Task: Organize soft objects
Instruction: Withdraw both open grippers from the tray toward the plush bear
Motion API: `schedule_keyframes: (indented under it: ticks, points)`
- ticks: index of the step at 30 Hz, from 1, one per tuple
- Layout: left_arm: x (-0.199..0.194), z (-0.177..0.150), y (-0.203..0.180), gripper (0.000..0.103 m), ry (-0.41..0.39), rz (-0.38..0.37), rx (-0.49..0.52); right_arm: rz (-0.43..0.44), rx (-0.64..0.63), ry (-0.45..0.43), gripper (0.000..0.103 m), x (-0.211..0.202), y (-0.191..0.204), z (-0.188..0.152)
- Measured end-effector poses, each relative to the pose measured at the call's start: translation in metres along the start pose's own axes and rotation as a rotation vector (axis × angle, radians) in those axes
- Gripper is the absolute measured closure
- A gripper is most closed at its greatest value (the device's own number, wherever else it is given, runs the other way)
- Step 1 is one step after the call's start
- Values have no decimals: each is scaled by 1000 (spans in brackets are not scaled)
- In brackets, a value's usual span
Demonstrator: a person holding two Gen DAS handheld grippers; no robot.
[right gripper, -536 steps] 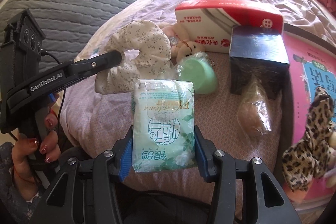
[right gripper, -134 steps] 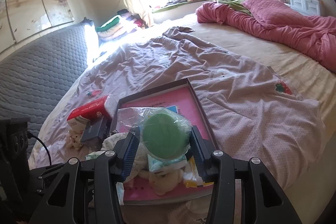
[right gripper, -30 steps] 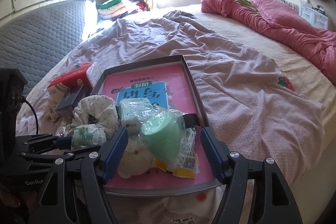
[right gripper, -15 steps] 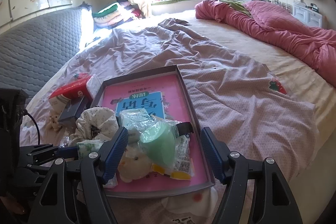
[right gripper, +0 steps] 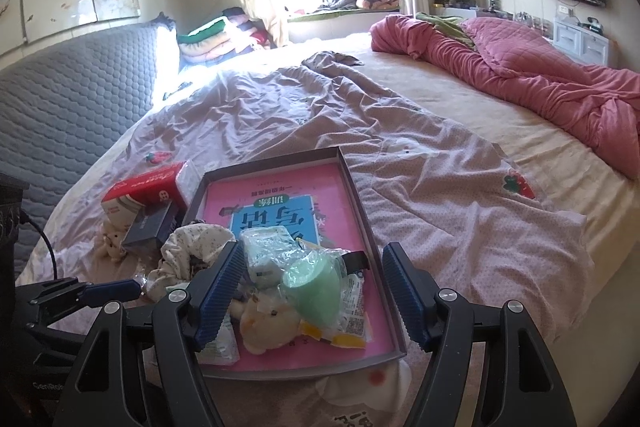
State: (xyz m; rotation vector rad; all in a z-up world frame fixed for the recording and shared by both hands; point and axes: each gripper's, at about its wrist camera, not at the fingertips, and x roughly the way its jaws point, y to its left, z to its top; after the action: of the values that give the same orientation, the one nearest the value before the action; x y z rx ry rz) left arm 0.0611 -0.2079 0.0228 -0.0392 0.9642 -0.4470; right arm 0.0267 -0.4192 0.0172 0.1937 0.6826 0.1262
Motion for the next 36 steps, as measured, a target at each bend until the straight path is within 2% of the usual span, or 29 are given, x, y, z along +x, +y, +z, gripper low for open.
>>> schedule_keyframes:
  ticks: [9,20,25,36]
  points:
    - [-38,7,7,29,-60,38,-15,-1,-25,-32,29,-23,14,13]
    - [-78,8,23,28,-117,59,-51,48,-112,-77,29,-47,56,29]
    - [-91,7,33,28,-137,98,-59,68,-152,-84,29,-52,76,31]
    - [-114,-7,95,28,-164,206,-136,105,-261,-59,29,-49,123,24]
